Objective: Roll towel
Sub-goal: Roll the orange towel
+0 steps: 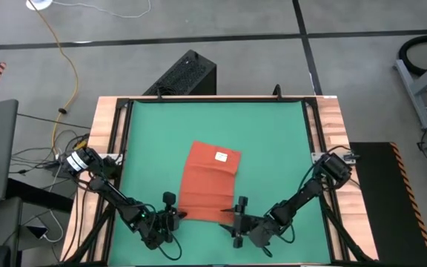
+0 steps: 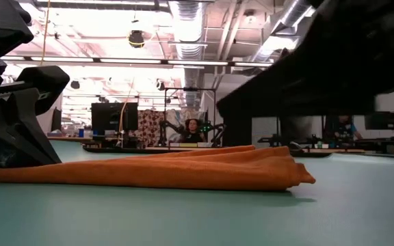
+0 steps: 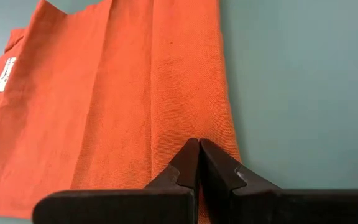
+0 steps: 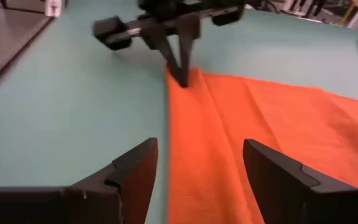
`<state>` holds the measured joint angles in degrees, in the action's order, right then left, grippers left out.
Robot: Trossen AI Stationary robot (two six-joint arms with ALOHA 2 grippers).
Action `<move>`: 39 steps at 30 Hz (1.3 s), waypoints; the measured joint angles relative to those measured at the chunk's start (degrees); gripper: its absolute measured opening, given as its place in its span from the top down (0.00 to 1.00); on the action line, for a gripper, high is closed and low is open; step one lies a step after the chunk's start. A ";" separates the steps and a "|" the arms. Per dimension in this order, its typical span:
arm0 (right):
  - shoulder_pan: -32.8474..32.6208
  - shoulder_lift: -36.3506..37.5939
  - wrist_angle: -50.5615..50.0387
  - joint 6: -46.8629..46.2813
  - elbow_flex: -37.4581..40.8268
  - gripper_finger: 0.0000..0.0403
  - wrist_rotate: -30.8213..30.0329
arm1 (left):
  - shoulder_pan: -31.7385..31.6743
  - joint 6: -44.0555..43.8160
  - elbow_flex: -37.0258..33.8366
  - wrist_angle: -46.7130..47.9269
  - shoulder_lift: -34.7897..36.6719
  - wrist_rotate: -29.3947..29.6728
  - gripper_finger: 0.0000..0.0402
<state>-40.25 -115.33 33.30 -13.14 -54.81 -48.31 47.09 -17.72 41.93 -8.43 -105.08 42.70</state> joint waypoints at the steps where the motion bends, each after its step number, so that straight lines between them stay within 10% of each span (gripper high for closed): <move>1: -0.15 0.00 -0.08 0.23 -0.18 0.35 0.04 | 0.00 -0.02 0.00 -0.02 0.00 0.00 1.00; 25: 0.69 -1.12 -14.42 -13.44 -0.39 0.35 3.51 | -0.28 -0.11 0.00 -0.01 0.00 -0.24 1.00; 39: -2.27 3.35 -17.61 -13.78 -0.67 0.35 -4.22 | -0.33 -0.13 0.02 0.00 0.00 -0.52 1.00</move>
<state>-42.52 -111.98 15.69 -26.92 -55.48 -52.53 46.76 -17.85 41.95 -8.43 -105.08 42.18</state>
